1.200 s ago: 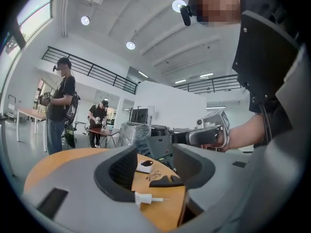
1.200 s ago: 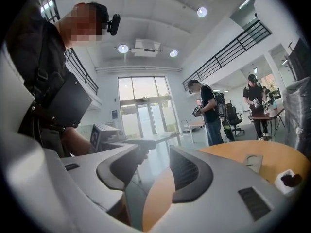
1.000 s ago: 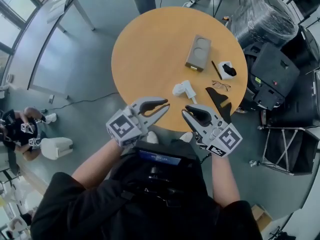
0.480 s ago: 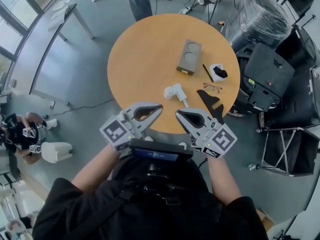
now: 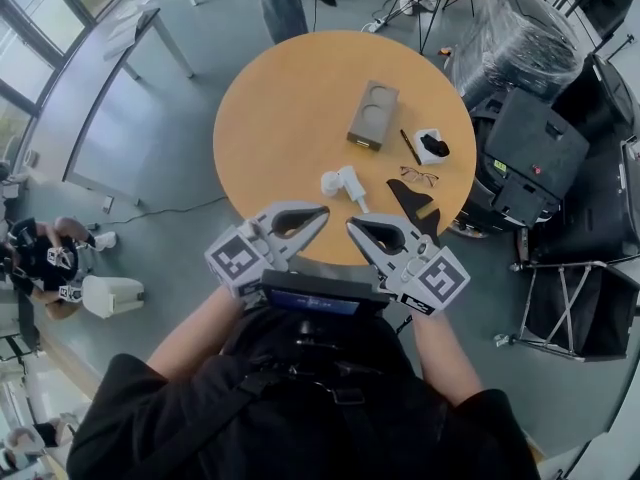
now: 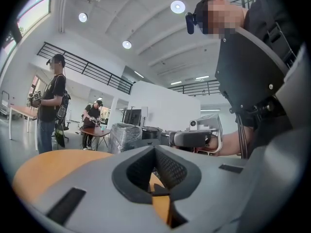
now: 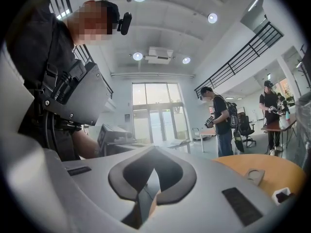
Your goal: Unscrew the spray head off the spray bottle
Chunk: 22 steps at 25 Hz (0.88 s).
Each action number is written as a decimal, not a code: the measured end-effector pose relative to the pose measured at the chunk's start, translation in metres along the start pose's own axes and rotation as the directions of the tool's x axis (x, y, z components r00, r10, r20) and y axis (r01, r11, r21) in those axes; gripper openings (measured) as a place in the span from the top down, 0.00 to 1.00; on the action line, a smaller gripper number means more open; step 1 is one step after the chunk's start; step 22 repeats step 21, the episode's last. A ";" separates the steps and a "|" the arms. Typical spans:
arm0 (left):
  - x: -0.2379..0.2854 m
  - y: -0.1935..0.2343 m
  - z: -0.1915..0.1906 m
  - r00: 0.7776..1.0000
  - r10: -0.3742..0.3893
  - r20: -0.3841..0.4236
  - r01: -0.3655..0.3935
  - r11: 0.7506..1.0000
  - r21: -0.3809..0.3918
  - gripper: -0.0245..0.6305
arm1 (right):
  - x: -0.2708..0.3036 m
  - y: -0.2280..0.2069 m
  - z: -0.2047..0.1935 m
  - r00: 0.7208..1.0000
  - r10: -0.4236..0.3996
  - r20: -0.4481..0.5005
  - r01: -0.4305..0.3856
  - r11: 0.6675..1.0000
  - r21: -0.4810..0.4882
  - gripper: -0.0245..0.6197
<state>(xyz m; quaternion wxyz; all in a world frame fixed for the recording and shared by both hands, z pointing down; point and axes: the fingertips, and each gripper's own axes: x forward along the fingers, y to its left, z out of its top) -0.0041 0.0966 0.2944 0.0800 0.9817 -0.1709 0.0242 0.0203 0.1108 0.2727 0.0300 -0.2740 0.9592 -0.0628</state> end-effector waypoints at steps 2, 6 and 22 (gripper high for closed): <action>0.002 -0.003 -0.004 1.000 0.004 -0.011 -0.004 1.000 0.004 0.96 | -0.004 0.001 -0.002 1.000 0.007 -0.003 -0.007 1.000 0.002 0.95; 0.003 -0.009 -0.012 1.000 0.005 -0.029 -0.005 1.000 0.008 0.96 | -0.009 0.004 -0.005 1.000 0.023 -0.007 -0.023 1.000 -0.005 0.95; -0.004 -0.015 -0.012 1.000 0.013 -0.018 -0.013 1.000 0.020 0.96 | -0.008 0.010 -0.013 0.997 0.069 -0.026 -0.068 0.997 0.020 0.95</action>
